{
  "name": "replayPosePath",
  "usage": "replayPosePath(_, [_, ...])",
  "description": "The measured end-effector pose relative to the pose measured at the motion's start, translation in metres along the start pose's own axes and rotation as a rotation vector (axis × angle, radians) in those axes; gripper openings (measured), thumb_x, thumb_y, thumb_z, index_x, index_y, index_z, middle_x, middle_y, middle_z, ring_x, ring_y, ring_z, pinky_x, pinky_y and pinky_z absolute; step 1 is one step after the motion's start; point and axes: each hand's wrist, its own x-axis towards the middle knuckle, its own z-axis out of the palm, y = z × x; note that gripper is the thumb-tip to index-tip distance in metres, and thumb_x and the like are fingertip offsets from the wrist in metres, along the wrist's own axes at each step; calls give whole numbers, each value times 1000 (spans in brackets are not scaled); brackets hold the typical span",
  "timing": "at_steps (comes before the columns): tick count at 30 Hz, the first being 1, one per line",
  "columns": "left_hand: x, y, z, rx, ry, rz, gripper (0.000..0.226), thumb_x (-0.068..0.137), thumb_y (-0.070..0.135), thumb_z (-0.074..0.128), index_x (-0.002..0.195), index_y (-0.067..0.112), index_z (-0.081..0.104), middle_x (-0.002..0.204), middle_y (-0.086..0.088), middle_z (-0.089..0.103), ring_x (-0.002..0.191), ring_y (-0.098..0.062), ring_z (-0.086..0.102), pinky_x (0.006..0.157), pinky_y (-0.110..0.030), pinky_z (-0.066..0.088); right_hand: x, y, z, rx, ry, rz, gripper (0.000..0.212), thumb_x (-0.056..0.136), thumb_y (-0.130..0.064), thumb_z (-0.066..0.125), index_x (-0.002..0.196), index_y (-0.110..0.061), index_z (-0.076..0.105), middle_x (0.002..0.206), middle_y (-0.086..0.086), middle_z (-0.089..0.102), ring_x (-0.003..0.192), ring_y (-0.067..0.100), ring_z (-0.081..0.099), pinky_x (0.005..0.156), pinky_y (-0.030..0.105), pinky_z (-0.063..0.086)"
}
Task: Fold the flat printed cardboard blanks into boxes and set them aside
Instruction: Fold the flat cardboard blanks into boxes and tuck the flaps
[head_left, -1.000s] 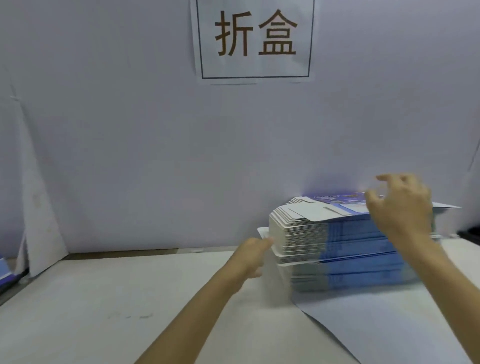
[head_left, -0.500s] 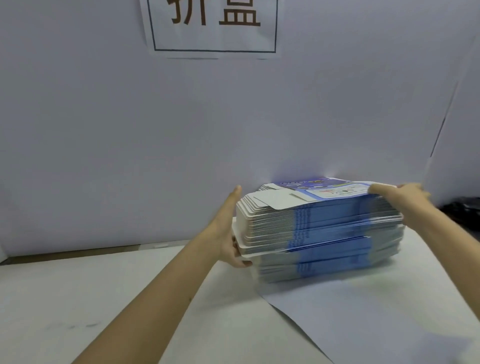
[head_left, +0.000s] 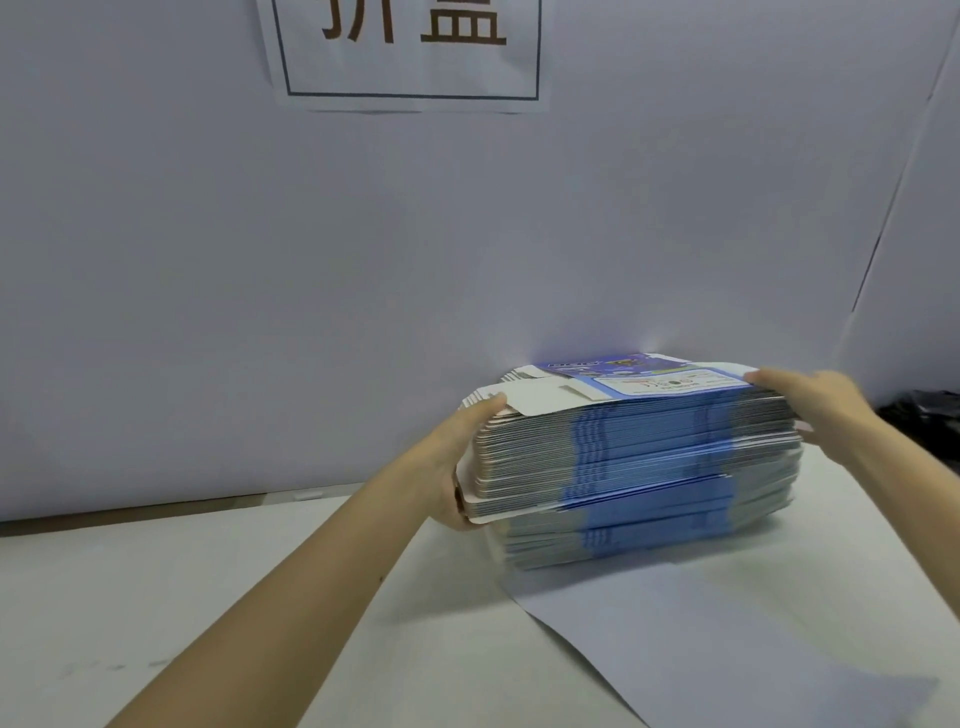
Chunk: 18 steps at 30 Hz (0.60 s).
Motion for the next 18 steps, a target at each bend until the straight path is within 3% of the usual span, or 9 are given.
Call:
replayPosePath(4, [-3, 0, 2, 41, 47, 86, 43, 78, 31, 78, 106, 4, 59, 87, -12, 69, 74, -26, 67, 61, -34, 55, -2, 4, 0, 13, 16, -51, 68, 78, -28, 78, 128, 8, 50, 122, 23, 60, 92, 27, 55, 76, 36, 42])
replayPosePath(7, [-5, 0, -5, 28, 42, 102, 32, 80, 25, 76, 97, 4, 59, 83, -11, 68, 68, -24, 65, 55, -32, 52, -12, 12, 1, -12, 60, -77, 72, 75, -36, 79, 127, 3, 48, 123, 23, 59, 95, 27, 53, 75, 37, 40])
replayPosePath(14, [-23, -16, -58, 8, 33, 125, 31, 81, 25, 72, 96, 1, 61, 65, -9, 68, 63, -23, 64, 54, -29, 51, -83, 23, 17, 59, 133, -176, 88, 77, -35, 77, 146, -6, 31, 142, 12, 46, 119, 25, 48, 93, 35, 39])
replayPosePath(18, [-49, -33, -109, -42, 28, 98, 51, 64, 21, 76, 104, -5, 58, 68, -13, 66, 59, -28, 64, 52, -30, 54, -142, 25, 40, 153, 106, -204, 96, 71, -38, 80, 148, -12, 30, 147, 9, 41, 130, 25, 43, 107, 39, 36])
